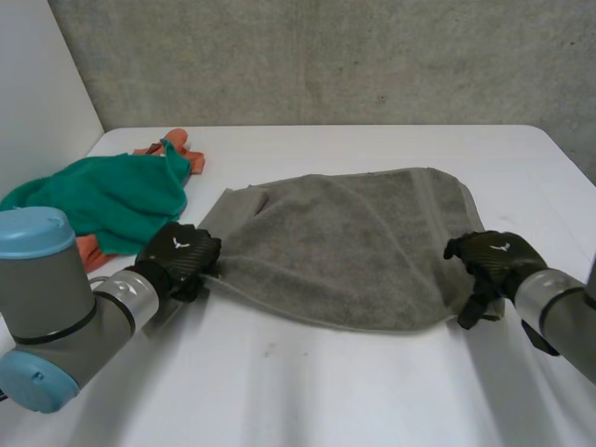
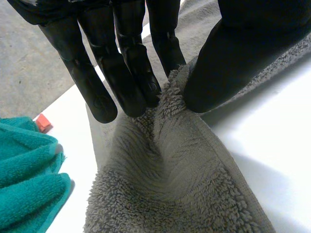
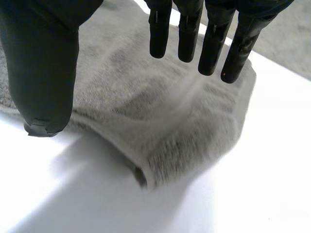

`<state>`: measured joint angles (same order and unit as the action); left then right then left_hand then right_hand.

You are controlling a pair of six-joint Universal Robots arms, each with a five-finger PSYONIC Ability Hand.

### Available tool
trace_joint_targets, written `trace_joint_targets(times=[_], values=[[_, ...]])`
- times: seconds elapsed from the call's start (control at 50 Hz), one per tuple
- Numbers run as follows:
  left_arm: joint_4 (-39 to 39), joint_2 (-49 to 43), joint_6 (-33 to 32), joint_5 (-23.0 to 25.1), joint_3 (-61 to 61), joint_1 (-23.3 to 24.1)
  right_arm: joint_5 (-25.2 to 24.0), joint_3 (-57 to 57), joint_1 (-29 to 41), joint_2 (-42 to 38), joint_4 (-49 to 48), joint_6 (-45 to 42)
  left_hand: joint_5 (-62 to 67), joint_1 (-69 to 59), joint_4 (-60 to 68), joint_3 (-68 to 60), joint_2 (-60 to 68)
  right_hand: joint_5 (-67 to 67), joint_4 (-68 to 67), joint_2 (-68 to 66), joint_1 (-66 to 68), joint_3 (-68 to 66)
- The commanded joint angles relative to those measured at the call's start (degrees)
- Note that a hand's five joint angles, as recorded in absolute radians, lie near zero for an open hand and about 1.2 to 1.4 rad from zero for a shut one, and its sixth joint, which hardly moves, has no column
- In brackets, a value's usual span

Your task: Fold the laundry.

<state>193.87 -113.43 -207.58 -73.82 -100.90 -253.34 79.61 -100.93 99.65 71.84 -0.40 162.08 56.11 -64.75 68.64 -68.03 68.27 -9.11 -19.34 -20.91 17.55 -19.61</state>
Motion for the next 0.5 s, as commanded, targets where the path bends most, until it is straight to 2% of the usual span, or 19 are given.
trace_joint_targets(times=[0.02,0.2,0.42,0.5], values=[[0.02,0.23,0.43,-0.01,0.62,-0.57,-3.4,-6.11,-5.5,3.04,-1.97,1.48,13.89,-15.25,11.36,-11.97,11.73,-3.41,-3.18,-1.62,4.98,-2.92],[0.02,0.05,0.43,0.08,0.71,-0.57,-9.83,-8.41,-8.85,2.79,-4.87,1.39,13.89,-15.25,11.36,-11.97,11.73,-7.62,-7.39,-5.82,9.18,-7.12],[0.02,0.05,0.51,-0.1,0.53,-0.57,-9.57,-3.14,-8.33,-5.65,-8.22,1.39,13.89,-15.25,11.36,-11.97,11.73,-22.24,-22.01,-20.45,23.81,-21.75],[-0.07,0.41,0.51,-0.1,0.53,-0.57,-8.6,-0.59,-8.33,-7.59,-7.78,1.39,13.89,-15.25,11.36,-11.97,11.73,-56.8,-56.57,-55.0,58.36,-56.3]])
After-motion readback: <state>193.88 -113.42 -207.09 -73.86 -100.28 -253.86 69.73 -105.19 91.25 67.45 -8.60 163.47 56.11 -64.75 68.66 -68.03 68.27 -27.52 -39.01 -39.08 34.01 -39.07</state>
